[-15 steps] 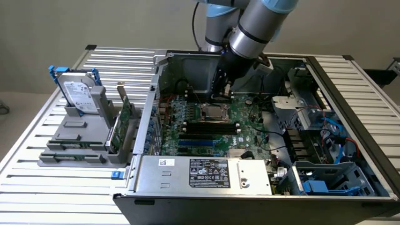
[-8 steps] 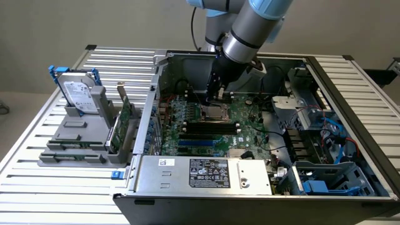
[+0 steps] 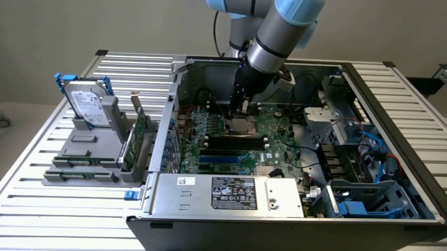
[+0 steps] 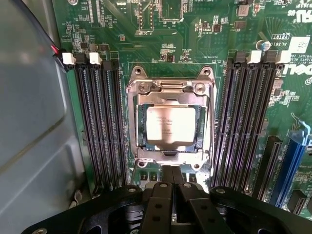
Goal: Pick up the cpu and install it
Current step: 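Close the cpu cover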
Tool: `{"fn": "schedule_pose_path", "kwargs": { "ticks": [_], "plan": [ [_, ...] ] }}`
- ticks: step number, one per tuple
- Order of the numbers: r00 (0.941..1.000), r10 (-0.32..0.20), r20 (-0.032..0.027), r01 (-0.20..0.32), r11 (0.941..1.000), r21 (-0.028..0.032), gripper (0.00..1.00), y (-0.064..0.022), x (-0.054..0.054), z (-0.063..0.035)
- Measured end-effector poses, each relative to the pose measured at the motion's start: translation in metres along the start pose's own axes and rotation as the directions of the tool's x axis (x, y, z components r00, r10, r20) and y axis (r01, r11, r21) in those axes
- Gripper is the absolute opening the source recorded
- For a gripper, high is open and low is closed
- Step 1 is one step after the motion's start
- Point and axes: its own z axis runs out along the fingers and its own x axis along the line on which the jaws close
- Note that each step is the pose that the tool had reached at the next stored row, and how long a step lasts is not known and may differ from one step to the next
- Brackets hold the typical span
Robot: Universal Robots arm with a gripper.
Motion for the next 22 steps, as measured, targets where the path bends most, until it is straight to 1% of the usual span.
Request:
{"fn": "schedule_pose_path", "kwargs": {
  "ticks": [12, 16, 22],
  "plan": [
    [1.0, -0.002, -0.005, 0.002, 1.0, 0.0048, 0.11, 0.0015, -0.001, 0.0105],
    [1.0, -0.003, -0.0092, 0.003, 1.0, 0.0049, 0.11, 0.0025, -0.001, 0.0137],
    [0.9999, -0.004, -0.0118, 0.004, 1.0, 0.005, 0.11, 0.0039, -0.001, 0.0178]
  ]
}}
